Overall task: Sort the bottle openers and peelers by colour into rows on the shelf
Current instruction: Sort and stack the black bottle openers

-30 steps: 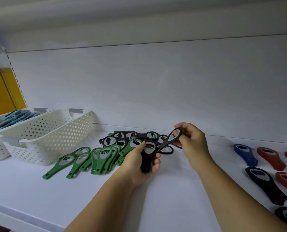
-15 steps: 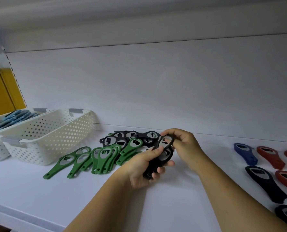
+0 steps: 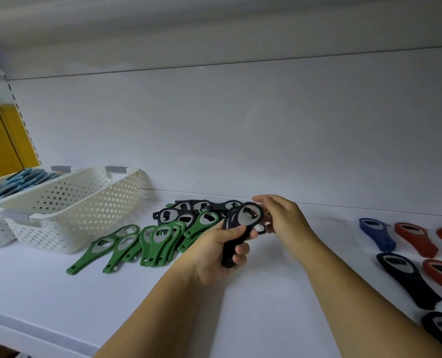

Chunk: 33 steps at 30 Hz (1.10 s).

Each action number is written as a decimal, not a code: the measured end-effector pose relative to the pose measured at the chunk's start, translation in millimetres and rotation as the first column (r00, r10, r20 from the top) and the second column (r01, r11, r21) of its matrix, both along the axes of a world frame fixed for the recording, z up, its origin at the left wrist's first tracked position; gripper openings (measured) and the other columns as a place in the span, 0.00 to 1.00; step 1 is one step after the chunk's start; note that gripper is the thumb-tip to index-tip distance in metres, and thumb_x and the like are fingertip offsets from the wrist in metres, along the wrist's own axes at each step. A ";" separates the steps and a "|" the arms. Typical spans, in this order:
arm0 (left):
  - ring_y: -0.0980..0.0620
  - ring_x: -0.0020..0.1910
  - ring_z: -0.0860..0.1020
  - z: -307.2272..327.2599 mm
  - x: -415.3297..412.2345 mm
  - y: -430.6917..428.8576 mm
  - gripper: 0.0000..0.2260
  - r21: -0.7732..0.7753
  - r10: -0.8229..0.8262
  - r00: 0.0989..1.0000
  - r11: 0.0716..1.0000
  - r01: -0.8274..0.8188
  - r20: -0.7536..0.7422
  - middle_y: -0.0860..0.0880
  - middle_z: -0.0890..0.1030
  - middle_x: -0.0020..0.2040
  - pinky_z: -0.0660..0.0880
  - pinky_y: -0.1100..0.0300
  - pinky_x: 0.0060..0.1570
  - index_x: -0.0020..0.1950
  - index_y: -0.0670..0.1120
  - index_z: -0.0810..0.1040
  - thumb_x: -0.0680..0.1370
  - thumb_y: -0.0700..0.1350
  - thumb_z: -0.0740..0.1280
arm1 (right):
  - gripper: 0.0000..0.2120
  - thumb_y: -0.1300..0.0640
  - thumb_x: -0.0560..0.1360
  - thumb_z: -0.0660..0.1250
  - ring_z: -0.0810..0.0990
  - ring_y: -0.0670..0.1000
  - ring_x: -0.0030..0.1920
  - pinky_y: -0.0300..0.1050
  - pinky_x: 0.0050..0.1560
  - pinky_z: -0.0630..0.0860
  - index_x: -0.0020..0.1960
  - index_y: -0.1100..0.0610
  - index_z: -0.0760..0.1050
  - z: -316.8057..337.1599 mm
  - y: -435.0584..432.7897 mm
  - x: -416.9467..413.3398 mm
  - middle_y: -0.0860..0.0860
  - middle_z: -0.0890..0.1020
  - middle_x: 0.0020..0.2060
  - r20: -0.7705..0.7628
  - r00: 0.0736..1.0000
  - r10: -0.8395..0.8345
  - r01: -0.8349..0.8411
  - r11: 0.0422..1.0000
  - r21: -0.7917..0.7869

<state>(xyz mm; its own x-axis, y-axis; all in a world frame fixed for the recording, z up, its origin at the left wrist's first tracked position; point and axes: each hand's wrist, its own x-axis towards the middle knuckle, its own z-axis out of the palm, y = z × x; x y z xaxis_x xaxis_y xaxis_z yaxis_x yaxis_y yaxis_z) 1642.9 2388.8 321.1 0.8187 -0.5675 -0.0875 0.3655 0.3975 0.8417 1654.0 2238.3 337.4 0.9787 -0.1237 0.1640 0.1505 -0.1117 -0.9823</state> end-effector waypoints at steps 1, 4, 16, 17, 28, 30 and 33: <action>0.56 0.24 0.67 -0.3 1.2 -0.8 0.09 -0.011 0.034 0.999 0.999 -0.034 0.004 0.46 0.78 0.37 0.64 0.68 0.20 0.52 0.41 0.74 0.72 0.38 0.63 | 0.13 0.50 0.80 0.58 0.77 0.47 0.39 0.43 0.42 0.73 0.47 0.52 0.80 -0.7 -2.3 0.5 0.47 0.81 0.38 -0.050 0.998 0.044 -0.044 0.999 -0.002; 0.56 0.25 0.68 0.1 -0.2 -1.3 0.09 0.038 0.024 0.999 0.999 -0.026 0.035 0.46 0.78 0.37 0.65 0.68 0.22 0.51 0.39 0.75 0.72 0.39 0.63 | 0.13 0.44 0.76 0.65 0.75 0.48 0.36 0.45 0.42 0.71 0.43 0.53 0.81 -3.9 -6.6 -1.1 0.49 0.79 0.33 -0.108 0.977 0.183 -0.196 0.972 -0.128; 0.55 0.24 0.66 2.7 -4.5 -2.3 0.06 0.092 -0.034 0.999 0.995 0.036 -0.025 0.50 0.66 0.28 0.67 0.63 0.27 0.36 0.45 0.76 0.71 0.37 0.63 | 0.03 0.57 0.73 0.71 0.81 0.40 0.37 0.32 0.42 0.75 0.47 0.53 0.80 1.0 4.1 -5.2 0.45 0.82 0.36 0.014 0.964 0.267 -0.266 0.963 -0.043; 0.54 0.25 0.66 2.8 -1.3 -3.6 0.06 0.049 0.096 0.995 0.994 -0.094 -0.036 0.50 0.66 0.28 0.67 0.62 0.28 0.38 0.45 0.75 0.73 0.37 0.62 | 0.02 0.54 0.73 0.71 0.80 0.39 0.35 0.30 0.38 0.73 0.44 0.52 0.81 -0.2 4.8 -3.5 0.45 0.82 0.35 0.037 0.988 0.151 -0.148 0.986 -0.071; 0.44 0.45 0.80 0.6 4.7 -3.4 0.11 0.035 0.335 0.921 0.937 -0.348 0.197 0.40 0.81 0.45 0.78 0.56 0.39 0.50 0.36 0.78 0.79 0.41 0.60 | 0.01 0.53 0.72 0.72 0.72 0.37 0.30 0.31 0.34 0.65 0.44 0.49 0.82 1.1 2.7 -12.6 0.40 0.78 0.29 -0.169 0.892 0.419 -0.452 0.820 -0.351; 0.46 0.45 0.79 0.3 2.1 -4.8 0.12 0.122 0.286 0.925 0.938 -0.323 0.252 0.40 0.81 0.46 0.75 0.59 0.36 0.54 0.36 0.78 0.80 0.41 0.60 | 0.06 0.56 0.71 0.72 0.72 0.37 0.29 0.30 0.33 0.64 0.45 0.58 0.81 -1.3 1.5 -9.7 0.39 0.75 0.26 -0.188 0.890 0.415 -0.455 0.793 -0.405; 0.45 0.49 0.77 -4.7 1.6 -6.3 0.18 0.195 0.231 0.929 0.936 -0.293 0.287 0.38 0.79 0.50 0.74 0.55 0.42 0.60 0.34 0.74 0.75 0.43 0.65 | 0.07 0.62 0.69 0.73 0.78 0.43 0.37 0.39 0.43 0.75 0.47 0.58 0.81 -6.0 5.0 -8.5 0.43 0.80 0.33 -0.174 0.884 0.434 -0.466 0.796 -0.385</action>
